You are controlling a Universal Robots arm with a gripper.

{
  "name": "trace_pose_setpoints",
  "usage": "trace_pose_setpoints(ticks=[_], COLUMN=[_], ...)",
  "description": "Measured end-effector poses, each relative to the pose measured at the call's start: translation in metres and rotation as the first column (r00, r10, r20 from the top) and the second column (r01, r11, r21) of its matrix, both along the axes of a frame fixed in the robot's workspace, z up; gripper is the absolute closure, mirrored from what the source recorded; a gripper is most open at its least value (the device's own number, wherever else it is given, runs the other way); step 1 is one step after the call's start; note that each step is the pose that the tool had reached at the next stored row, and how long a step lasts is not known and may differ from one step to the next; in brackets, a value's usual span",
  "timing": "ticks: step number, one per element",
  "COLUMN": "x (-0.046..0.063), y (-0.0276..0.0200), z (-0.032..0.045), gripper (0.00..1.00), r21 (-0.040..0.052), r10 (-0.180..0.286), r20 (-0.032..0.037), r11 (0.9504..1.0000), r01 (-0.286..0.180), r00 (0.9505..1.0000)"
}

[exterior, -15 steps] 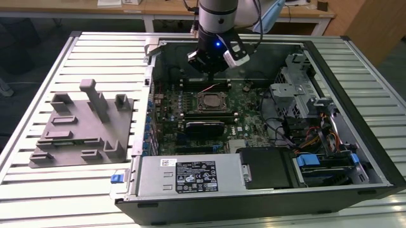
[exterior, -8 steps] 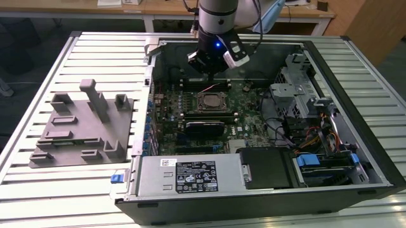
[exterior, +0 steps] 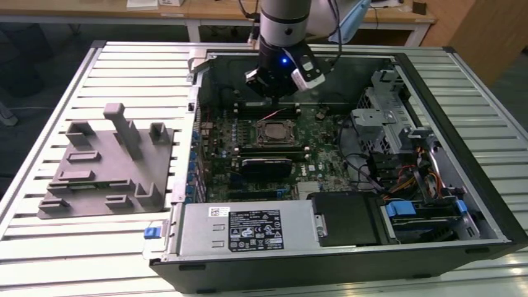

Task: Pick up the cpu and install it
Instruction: 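Install the first cpu locking lever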

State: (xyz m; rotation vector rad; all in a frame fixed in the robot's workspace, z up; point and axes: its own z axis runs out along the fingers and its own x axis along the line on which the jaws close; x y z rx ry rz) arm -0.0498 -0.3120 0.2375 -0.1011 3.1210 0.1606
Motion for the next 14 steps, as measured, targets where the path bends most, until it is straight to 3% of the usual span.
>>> trace_pose_setpoints(ticks=[7,14], x=[0.0019,0.0059], y=[0.0036,0.0041], z=[-0.0062,-0.0098], gripper=[0.89,0.89], r21=[-0.0004,-0.0006], r10=[0.0,0.001], r20=[0.0,-0.0002], r11=[1.0,1.0], r01=[0.0,-0.001], r00=[1.0,1.0])
